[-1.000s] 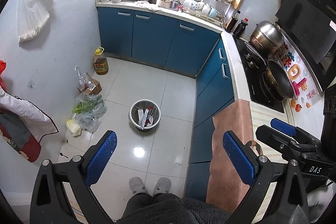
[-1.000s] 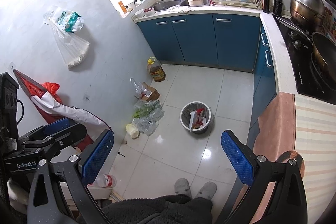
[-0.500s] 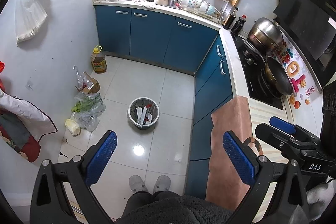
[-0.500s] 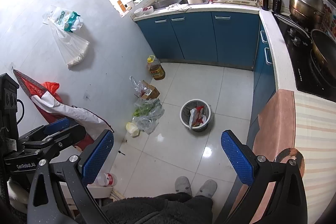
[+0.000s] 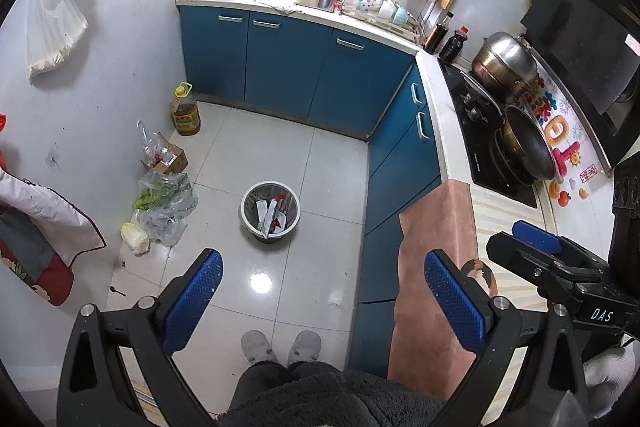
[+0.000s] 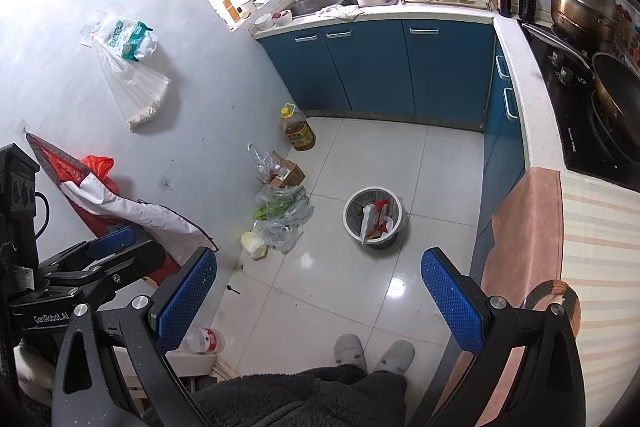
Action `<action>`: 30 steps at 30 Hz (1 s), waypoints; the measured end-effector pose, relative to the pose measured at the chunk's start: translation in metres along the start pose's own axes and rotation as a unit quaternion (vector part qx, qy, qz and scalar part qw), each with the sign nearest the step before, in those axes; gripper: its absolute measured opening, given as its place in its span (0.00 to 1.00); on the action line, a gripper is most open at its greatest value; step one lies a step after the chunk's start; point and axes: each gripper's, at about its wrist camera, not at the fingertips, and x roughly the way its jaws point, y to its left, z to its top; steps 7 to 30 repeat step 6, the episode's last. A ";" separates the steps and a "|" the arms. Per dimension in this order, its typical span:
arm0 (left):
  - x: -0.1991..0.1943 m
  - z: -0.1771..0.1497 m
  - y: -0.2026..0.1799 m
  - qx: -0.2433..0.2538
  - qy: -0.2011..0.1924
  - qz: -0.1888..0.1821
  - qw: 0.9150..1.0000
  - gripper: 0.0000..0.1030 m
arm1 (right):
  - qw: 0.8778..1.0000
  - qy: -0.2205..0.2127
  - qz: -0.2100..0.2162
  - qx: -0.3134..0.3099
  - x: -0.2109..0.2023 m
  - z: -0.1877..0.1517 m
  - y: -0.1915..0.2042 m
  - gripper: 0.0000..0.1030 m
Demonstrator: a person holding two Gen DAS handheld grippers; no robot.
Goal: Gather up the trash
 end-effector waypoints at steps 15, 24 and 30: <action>-0.001 -0.001 0.001 0.004 -0.002 0.001 1.000 1.00 | 1.000 0.000 0.000 0.000 0.000 0.001 0.000 1.00; -0.001 -0.001 0.001 0.004 -0.002 0.001 1.000 1.00 | 1.000 0.000 0.000 0.000 0.000 0.001 0.000 1.00; -0.001 -0.001 0.001 0.004 -0.002 0.001 1.000 1.00 | 1.000 0.000 0.000 0.000 0.000 0.001 0.000 1.00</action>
